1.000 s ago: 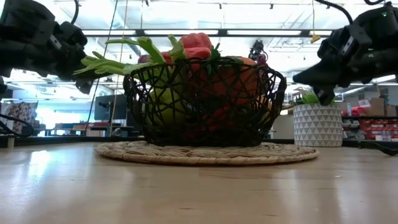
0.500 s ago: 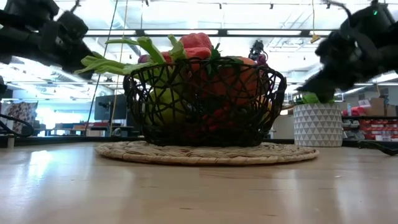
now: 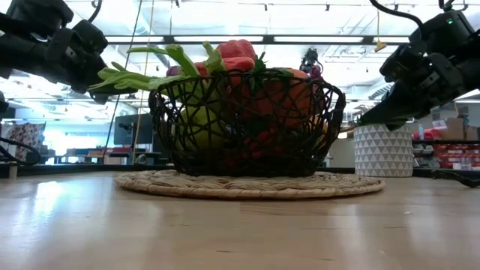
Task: Build produce basket
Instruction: Return to Home Position
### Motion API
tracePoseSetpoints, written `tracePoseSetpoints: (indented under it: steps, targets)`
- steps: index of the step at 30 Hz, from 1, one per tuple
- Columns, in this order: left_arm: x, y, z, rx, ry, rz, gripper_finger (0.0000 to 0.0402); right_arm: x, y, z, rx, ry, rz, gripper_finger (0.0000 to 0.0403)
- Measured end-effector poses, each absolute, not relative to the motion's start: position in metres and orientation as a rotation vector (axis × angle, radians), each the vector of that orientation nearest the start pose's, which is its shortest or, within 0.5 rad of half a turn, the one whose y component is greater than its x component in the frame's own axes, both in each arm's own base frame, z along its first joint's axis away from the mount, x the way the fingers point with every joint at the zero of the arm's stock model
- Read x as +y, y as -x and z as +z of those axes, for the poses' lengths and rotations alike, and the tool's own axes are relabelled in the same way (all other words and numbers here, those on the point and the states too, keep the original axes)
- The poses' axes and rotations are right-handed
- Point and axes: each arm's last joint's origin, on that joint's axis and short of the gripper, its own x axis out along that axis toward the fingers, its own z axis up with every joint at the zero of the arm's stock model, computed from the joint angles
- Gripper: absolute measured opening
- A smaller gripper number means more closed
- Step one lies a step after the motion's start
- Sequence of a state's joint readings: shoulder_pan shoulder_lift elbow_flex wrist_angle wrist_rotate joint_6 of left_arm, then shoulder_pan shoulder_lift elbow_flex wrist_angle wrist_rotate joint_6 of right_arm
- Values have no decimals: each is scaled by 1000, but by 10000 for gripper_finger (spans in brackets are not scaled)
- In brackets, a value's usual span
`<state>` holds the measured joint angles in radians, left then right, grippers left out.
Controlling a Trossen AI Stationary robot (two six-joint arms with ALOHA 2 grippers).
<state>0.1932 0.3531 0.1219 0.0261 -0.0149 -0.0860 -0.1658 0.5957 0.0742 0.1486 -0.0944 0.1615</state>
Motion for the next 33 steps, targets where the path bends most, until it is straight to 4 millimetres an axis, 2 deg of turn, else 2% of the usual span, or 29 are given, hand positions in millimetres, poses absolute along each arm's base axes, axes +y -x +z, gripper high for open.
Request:
tracePoseSetpoints:
  steps: [14, 22, 29, 33]
  targets:
    - [21, -116, 180, 178, 108, 202, 24, -19, -131, 147, 360, -208, -96, 15]
    - [14, -106, 193, 40, 95, 148, 35, -18, -125, 162, 225, -191, -83, 16]
    - [9, -94, 203, -87, 90, 98, 26, -16, -117, 174, 107, -176, -74, 18]
    - [6, -88, 208, -149, 89, 75, 24, -15, -111, 172, 44, -168, -69, 16]
